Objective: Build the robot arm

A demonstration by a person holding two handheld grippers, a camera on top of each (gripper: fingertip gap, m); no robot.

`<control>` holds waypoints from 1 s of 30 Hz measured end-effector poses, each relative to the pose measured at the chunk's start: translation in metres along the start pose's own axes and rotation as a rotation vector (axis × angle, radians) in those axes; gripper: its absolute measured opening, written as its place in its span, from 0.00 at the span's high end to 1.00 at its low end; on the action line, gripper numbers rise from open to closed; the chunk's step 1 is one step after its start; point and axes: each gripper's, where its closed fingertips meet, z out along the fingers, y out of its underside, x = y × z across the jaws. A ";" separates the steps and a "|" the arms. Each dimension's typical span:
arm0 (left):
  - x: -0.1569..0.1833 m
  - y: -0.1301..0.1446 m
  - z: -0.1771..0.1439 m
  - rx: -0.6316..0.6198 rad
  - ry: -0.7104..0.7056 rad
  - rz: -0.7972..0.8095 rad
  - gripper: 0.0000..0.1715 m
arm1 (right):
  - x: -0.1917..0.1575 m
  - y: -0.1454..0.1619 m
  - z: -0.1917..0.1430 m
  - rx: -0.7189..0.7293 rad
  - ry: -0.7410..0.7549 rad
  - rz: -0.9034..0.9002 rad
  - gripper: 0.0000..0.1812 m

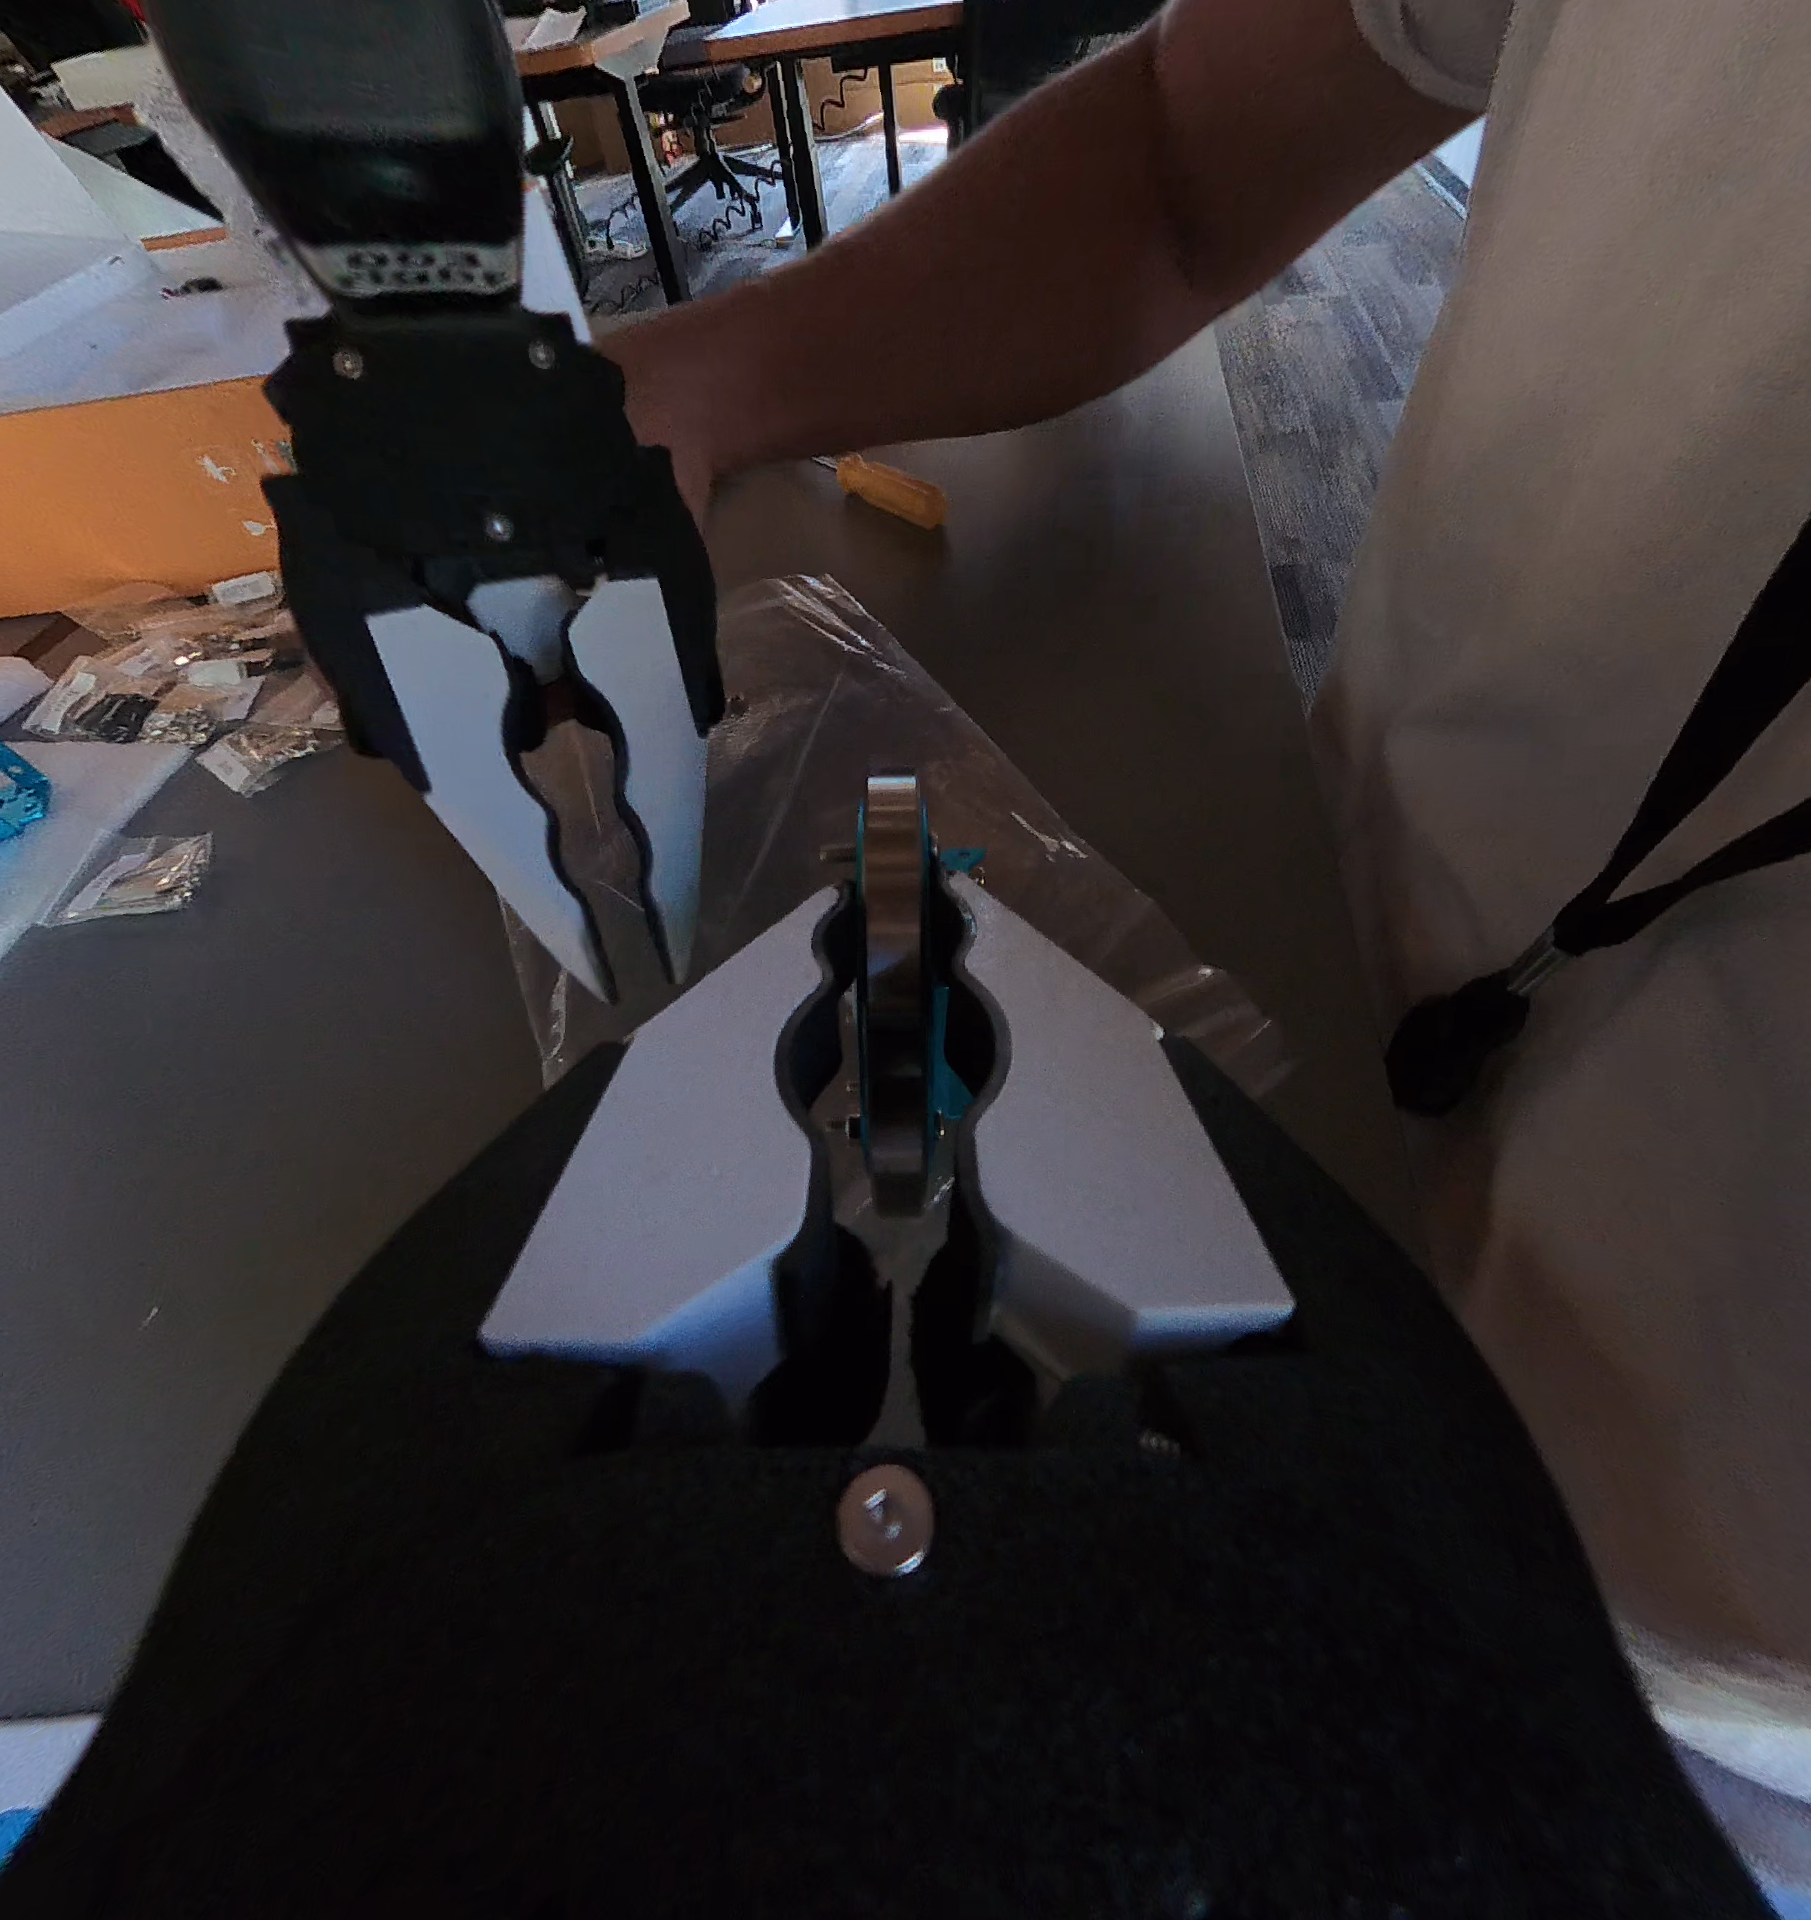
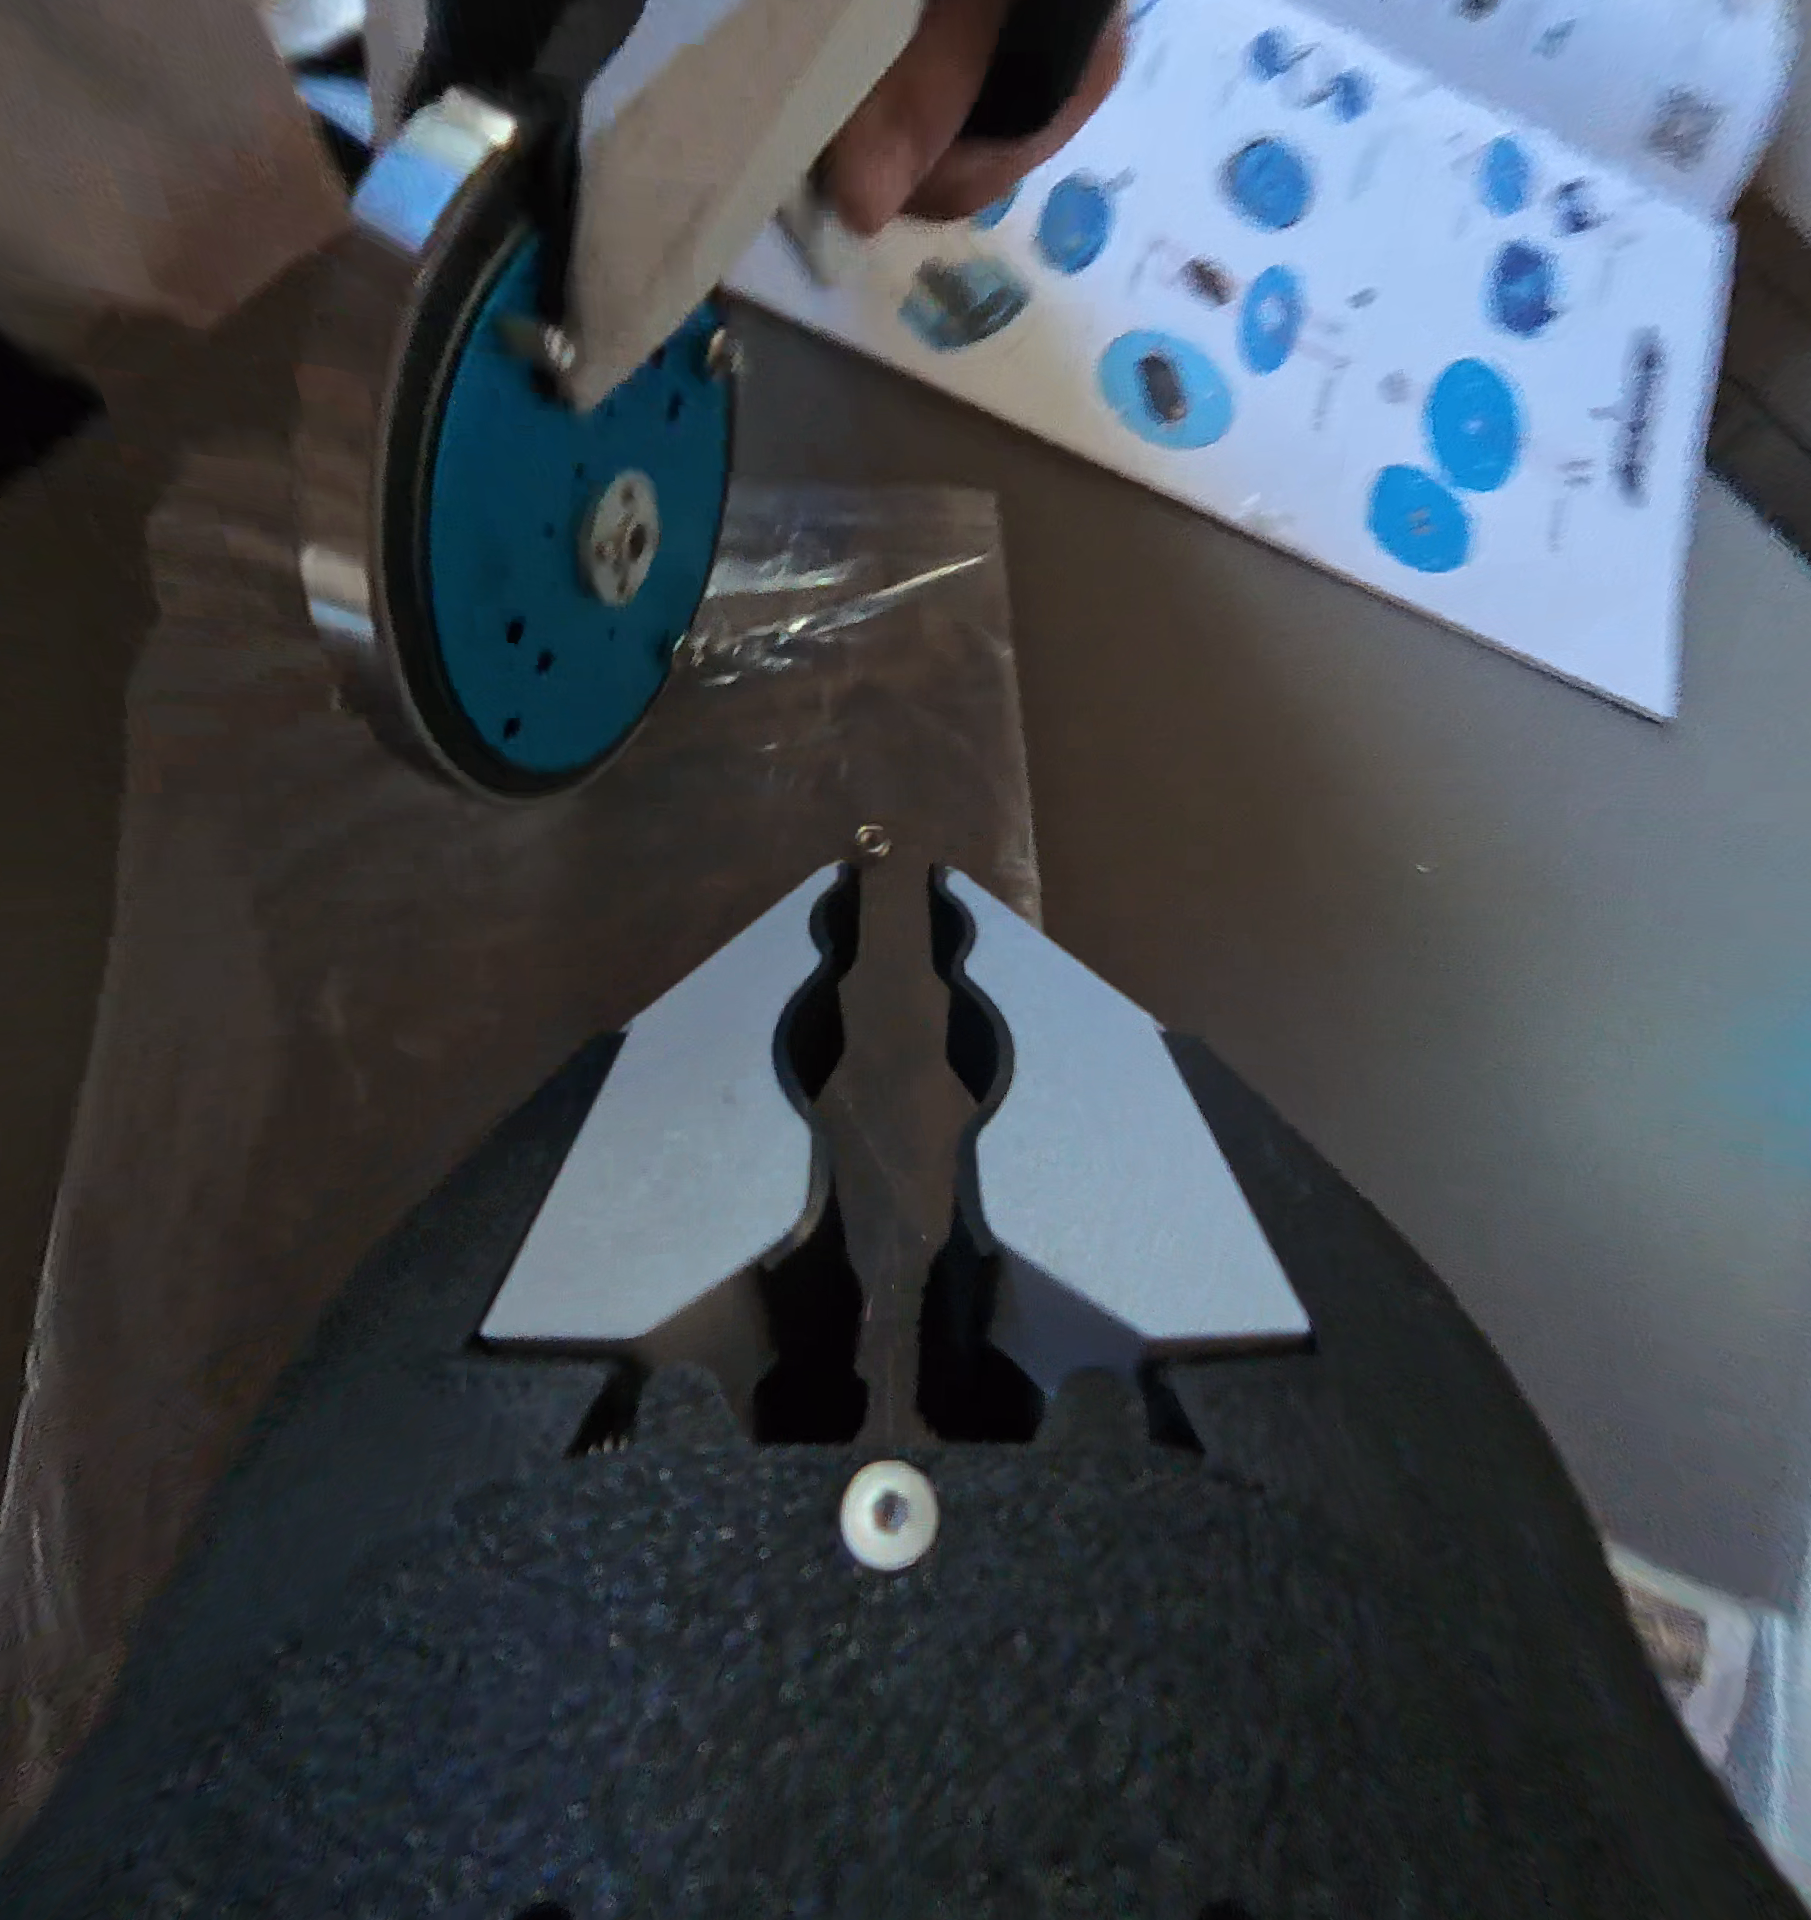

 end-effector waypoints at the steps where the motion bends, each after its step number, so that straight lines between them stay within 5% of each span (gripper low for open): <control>1: -0.001 0.001 -0.001 -0.001 -0.006 -0.001 0.93 | -0.002 0.002 0.005 -0.020 -0.040 -0.008 0.93; 6: -0.004 0.002 -0.004 -0.009 -0.033 -0.002 0.93 | -0.007 -0.001 0.015 -0.120 -0.162 0.107 0.89; 20: -0.005 0.004 -0.007 0.012 -0.046 -0.032 0.93 | 0.001 0.006 0.025 -0.196 0.000 0.174 0.96; 25: -0.005 0.004 -0.007 0.014 -0.036 -0.025 0.93 | -0.002 -0.015 0.011 0.016 -0.109 0.354 0.97; 30: -0.004 0.003 -0.006 -0.003 -0.029 -0.006 0.93 | -0.022 -0.071 -0.019 0.302 -0.500 0.620 0.97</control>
